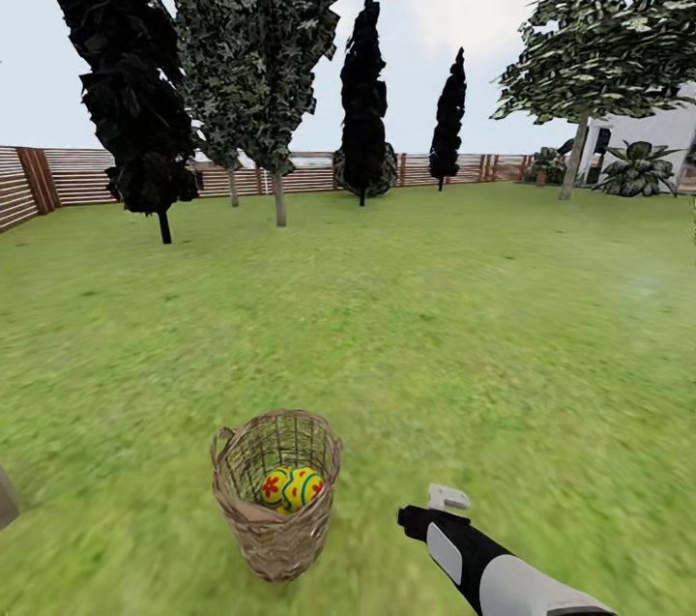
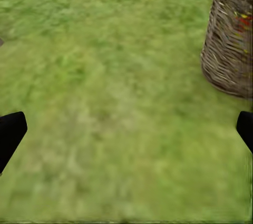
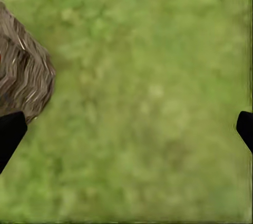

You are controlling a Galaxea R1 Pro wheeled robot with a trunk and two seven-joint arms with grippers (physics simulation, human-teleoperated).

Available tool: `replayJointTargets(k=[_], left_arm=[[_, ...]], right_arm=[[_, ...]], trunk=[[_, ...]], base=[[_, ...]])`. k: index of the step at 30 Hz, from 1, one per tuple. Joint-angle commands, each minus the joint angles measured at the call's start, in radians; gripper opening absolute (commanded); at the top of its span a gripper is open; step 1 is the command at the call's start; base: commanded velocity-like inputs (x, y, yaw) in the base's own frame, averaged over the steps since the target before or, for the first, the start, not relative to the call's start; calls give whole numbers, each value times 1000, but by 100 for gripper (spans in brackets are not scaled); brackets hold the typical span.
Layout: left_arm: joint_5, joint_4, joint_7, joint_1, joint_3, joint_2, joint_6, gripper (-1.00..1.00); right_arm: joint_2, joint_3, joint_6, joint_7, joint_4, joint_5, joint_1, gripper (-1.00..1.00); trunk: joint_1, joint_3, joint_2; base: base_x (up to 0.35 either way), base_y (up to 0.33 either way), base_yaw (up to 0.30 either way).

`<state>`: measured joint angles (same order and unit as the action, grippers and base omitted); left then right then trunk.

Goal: Take the three Easter eggs out of the wicker basket on the lawn in the garden, then place them on the lawn next to a single tree (choose any tree) so that all three eggs are next to the same tree and none are left in the basket.

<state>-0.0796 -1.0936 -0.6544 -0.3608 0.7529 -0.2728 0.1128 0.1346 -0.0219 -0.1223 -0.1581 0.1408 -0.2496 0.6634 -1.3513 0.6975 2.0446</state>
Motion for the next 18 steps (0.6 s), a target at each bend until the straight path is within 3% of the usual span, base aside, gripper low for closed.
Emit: replayJointTargets(k=[1, 9, 18], left_arm=[[-6, 0, -4, -1, 0, 0, -1, 100], [-6, 1, -4, 0, 0, 0, 0, 100], [-6, 4, -4, 0, 0, 0, 1, 100]], right_arm=[[0, -3, -6, -4, 3, -6, 0, 100], [1, -3, -5, -4, 2, -5, 0, 100], [1, -3, -5, -4, 2, -6, 0, 100]], trunk=[[0, 1, 0], [0, 0, 0], [0, -8, 0]], base=[[-227, -204, -7], [-216, -213, -12], [-88, -230, -159]])
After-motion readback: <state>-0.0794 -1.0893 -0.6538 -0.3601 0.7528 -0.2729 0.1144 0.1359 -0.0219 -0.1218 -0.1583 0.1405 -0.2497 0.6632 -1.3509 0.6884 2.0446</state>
